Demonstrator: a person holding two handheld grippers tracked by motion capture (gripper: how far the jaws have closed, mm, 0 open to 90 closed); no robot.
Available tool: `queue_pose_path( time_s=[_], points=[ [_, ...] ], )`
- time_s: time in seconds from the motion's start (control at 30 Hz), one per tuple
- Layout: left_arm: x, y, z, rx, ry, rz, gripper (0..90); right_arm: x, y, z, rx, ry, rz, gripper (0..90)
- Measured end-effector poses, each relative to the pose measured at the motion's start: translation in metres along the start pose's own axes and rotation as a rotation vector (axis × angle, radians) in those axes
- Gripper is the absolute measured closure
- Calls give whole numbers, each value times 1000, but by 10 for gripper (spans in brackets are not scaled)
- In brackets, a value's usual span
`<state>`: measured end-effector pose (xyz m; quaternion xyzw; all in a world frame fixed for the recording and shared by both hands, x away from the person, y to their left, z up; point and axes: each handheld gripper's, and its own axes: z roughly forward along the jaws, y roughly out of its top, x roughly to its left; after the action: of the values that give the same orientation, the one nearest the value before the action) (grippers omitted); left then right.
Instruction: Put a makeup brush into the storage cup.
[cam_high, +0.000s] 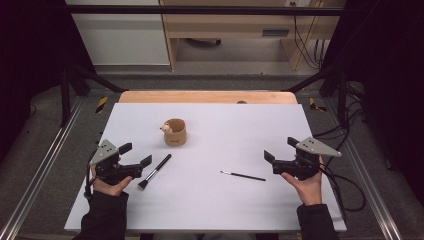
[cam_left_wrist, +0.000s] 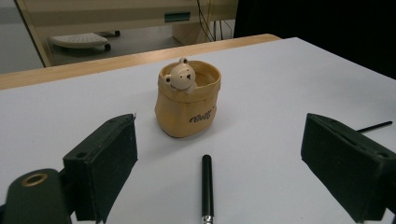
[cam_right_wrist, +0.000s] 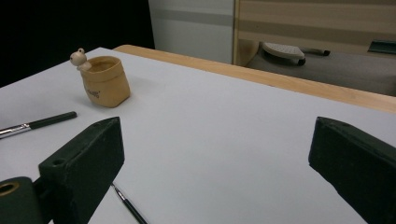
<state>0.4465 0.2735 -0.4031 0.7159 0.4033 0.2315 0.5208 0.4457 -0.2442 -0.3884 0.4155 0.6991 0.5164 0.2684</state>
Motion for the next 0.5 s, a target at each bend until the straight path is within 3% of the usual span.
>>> queue_pose_path(
  time_s=[0.23,0.5],
  points=[
    [1,0,0,6,3,-1,100,0,0,-1,7,-1,-2,39],
    [1,-2,1,12,3,0,101,2,-1,4,58,-11,-23,44]
  ],
)
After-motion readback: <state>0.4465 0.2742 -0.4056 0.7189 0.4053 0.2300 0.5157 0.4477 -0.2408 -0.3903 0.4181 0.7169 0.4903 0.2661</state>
